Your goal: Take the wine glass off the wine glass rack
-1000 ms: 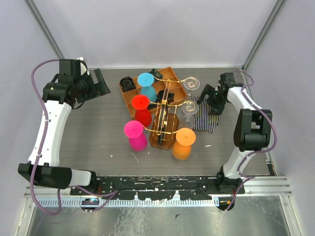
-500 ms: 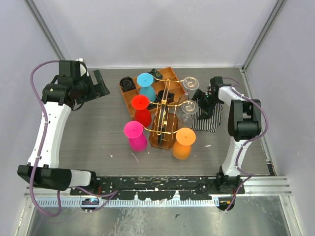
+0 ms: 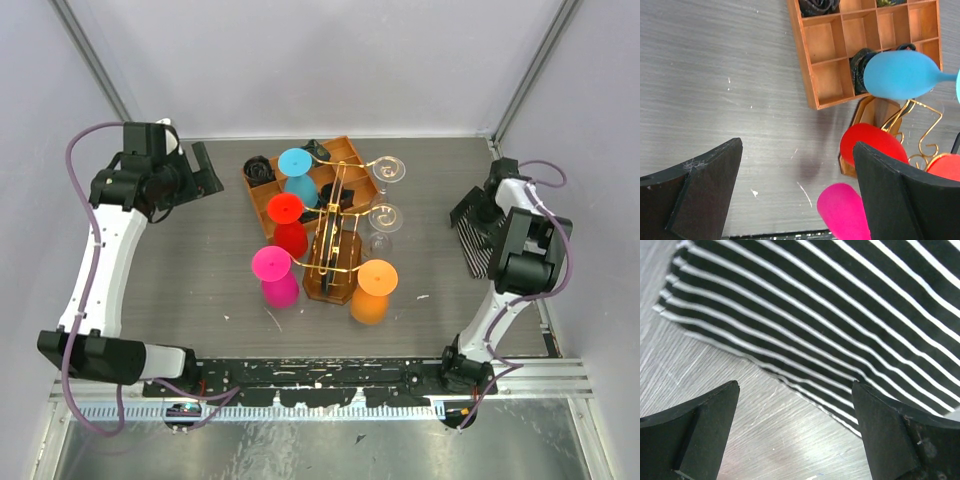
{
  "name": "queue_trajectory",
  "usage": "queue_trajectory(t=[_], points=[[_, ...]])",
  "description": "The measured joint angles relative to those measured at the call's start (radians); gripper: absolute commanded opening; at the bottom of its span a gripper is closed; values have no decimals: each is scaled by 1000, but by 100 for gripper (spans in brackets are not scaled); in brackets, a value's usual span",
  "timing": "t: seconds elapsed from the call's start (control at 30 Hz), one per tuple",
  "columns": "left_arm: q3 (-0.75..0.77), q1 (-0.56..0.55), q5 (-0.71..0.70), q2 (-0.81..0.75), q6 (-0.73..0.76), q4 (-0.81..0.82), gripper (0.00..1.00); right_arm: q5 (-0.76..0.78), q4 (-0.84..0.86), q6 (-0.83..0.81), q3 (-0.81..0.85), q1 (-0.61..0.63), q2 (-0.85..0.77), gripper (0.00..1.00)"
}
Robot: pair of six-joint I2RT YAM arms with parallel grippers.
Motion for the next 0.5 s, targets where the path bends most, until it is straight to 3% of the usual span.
queue_trajectory(t=[0.1,0.27,0.5], points=[[2,0,6,39,0,38,99,31,-25,-8,10,31,-60,100],[128,-1,38,265,-1,115,99,40,-73,-25,157,106,-236,100],[546,-8,76,726,-3,113,100,7,-114,-41,198,199,-516,100]])
